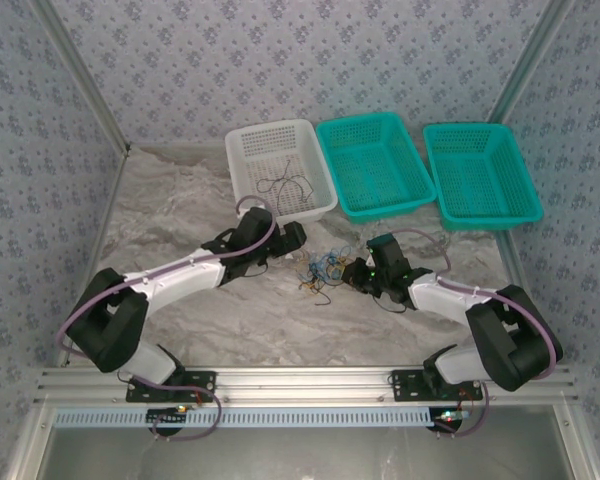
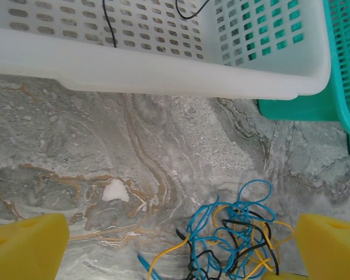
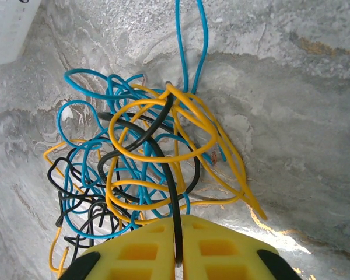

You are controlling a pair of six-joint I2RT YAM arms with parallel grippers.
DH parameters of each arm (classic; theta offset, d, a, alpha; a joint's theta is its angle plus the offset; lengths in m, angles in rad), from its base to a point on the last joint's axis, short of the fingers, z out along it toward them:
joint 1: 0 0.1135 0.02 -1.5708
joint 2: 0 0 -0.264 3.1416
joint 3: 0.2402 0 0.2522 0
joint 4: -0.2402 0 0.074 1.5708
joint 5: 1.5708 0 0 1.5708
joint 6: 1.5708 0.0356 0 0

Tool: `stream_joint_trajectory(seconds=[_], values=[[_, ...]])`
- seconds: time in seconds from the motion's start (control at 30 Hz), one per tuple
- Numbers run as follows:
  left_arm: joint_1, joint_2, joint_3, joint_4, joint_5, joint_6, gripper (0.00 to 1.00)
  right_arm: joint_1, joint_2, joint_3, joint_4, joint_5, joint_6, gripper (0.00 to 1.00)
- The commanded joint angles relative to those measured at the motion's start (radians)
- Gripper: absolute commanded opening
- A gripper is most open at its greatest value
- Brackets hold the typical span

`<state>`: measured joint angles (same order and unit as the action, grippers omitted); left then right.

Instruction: Untangle the cables

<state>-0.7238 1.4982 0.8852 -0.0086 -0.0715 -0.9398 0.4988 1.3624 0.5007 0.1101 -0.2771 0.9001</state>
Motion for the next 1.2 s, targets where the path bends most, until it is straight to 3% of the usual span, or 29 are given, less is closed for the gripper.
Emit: stream_joint_trajectory(seconds=[0.0,0.1,0.43,0.97,1.17], values=[[-0.018,0.023,0.052,-0.050,-0.011,0.046,0.99,0.003,-0.009,-0.013,0.005,0.014,-0.006,0.05],[-0.036,0.053,0.096,-0.107,-0.011,0.080,0.99,0.003,-0.030,-0.015,-0.001,0.024,-0.023,0.00],[-0.107,0.159,0.232,-0.223,-0.037,0.226,0.99,-0.004,-0.081,0.036,-0.096,0.012,-0.167,0.00],[-0.145,0.291,0.331,-0.261,0.056,0.344,0.99,-0.006,-0.184,0.120,-0.280,0.068,-0.262,0.00],[-0.151,0.360,0.402,-0.295,0.119,0.371,0.99,-0.009,-0.215,0.120,-0.255,0.070,-0.295,0.00]])
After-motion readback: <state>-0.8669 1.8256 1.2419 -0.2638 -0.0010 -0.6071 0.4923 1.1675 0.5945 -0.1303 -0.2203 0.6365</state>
